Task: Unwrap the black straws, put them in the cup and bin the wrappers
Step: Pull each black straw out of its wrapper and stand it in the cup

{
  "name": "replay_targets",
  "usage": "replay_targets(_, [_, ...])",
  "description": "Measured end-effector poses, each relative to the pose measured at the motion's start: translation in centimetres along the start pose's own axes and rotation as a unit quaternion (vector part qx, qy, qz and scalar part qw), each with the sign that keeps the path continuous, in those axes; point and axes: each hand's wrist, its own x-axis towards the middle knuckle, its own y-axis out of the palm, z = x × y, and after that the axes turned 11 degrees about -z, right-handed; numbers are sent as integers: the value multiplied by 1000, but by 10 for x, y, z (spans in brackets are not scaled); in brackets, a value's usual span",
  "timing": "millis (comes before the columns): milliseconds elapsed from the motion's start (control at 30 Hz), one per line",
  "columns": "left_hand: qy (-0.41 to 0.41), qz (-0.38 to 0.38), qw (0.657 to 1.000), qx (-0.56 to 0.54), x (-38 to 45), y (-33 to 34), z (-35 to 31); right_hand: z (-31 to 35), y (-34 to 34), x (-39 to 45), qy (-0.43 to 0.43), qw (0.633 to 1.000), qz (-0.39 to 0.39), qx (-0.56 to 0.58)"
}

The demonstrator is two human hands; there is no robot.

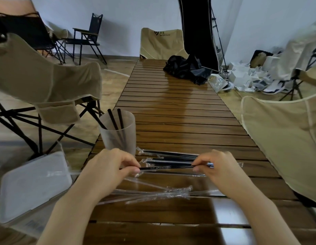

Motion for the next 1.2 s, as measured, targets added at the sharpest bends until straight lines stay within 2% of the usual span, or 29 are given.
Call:
replay_targets(133, [41,14,999,-3,1,12,-15,9,10,0,-21,1000,-10,-5])
replay_targets(300, [72,-10,997,15,6,22,-22,17,14,-1,-60,998,-8,13])
replay_targets(400, [64,4,998,10,6,22,-20,15,12,-1,-62,998,4,3])
replay_targets(567, [30,-21,999,9,4,17,-9,-2,2,-1,-9,1000,-16,-8])
replay_targets(733, [54,-16,998,11,5,23,-19,16,14,-1,-89,996,-8,-24])
replay_targets(1000, [21,-35,999,1,4,15,-9,-12,2,2,-21,999,-17,-29])
replay_targets(1200, [52,-21,998,6,5,22,-20,8,16,0,-78,997,-3,-6])
